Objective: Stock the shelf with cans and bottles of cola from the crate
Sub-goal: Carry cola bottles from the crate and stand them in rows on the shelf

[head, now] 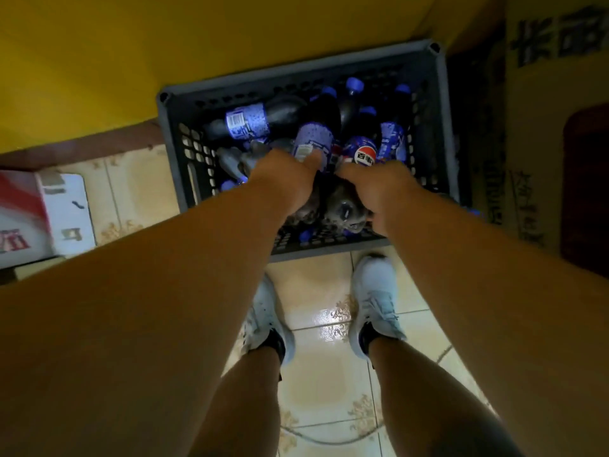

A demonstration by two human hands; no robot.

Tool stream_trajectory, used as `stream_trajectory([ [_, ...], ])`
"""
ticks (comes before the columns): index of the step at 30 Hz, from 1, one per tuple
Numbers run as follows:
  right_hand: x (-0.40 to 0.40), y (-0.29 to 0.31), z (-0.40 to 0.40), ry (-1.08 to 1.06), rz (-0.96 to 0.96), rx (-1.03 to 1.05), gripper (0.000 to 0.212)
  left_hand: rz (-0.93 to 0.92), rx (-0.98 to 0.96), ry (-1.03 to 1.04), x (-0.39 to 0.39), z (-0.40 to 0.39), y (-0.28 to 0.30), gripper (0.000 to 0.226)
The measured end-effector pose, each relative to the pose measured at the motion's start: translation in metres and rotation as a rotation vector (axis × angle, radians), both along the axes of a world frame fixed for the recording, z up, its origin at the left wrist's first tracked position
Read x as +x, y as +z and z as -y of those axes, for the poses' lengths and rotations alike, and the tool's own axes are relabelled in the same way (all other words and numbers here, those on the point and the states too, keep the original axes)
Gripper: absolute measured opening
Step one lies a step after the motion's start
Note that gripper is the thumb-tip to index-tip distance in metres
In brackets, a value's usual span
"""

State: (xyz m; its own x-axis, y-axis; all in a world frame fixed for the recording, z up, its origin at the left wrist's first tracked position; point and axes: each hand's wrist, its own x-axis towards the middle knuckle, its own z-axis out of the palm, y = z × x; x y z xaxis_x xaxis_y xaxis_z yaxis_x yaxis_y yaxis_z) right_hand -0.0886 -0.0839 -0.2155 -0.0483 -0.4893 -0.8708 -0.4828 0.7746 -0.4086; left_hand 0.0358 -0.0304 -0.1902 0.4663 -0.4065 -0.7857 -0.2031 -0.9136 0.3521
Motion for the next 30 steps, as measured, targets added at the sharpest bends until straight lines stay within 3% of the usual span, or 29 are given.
stream_trajectory([
  [2, -0.015, 0.038, -0.004, -0.119, 0.217, 0.132, 0.037, -0.201, -0.017, 0.223, 0.003, -0.007, 0.038, 0.052],
  [6, -0.027, 0.151, -0.018, -0.103, 0.436, 0.196, 0.022, -0.576, -0.149, 0.680, 0.014, -0.038, 0.161, 0.035],
  [10, -0.017, 0.285, -0.028, -0.075, 0.569, 0.151, 0.058, -0.856, -0.287, 0.812, 0.027, -0.076, 0.296, 0.045],
  [11, -0.012, 0.319, -0.030, -0.048, 0.617, 0.124, 0.057, -0.891, -0.347, 0.818, 0.029, -0.084, 0.328, 0.049],
  [13, -0.002, 0.382, -0.035, 0.003, 0.686, 0.070, 0.047, -0.923, -0.478, 0.822, 0.035, -0.095, 0.386, 0.060],
  [18, 0.025, 0.514, -0.041, 0.141, 0.814, -0.068, 0.053, -0.933, -0.766, 0.761, 0.051, -0.113, 0.501, 0.064],
  [25, 0.069, 0.631, -0.064, 0.273, 0.951, -0.210, 0.065, -0.783, -0.986, 0.474, 0.076, -0.134, 0.621, 0.088],
  [27, 0.084, 0.657, -0.072, 0.237, 0.999, -0.201, 0.060, -0.695, -1.022, 0.514, 0.084, -0.142, 0.649, 0.083],
  [30, 0.104, 0.702, -0.083, 0.275, 1.019, -0.261, 0.048, -0.699, -1.091, 0.574, 0.106, -0.159, 0.686, 0.051],
])
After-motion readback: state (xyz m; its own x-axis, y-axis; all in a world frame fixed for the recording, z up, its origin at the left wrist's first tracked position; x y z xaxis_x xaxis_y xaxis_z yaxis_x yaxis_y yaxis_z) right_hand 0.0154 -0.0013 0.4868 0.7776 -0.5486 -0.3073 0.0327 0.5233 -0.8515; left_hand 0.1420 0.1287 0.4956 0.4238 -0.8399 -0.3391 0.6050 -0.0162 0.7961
